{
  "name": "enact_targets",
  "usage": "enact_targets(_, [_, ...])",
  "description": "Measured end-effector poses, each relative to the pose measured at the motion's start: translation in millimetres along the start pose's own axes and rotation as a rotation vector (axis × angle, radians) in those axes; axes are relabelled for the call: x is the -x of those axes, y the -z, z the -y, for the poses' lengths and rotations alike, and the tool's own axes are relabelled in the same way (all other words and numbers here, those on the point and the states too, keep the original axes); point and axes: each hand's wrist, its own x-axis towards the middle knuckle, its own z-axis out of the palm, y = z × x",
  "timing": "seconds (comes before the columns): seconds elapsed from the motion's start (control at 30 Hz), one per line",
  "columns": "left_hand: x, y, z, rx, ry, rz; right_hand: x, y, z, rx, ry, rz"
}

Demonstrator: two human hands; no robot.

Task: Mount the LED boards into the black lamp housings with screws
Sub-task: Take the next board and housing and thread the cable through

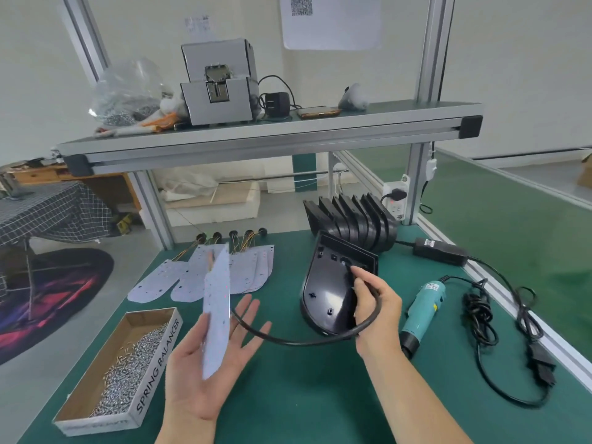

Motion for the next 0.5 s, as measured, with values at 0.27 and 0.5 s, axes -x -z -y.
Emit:
enact_targets(0.27, [3.2,-9.4,-7.8,-0.611,0.115,0.008,1.2,11.8,7.2,0.041,-0.045,-0.098])
enact_targets(0.5, [-17.8,-54.5,11.2,-0.740,0.079,0.003,54.6,-0.5,33.0,0.319,0.229,0.207])
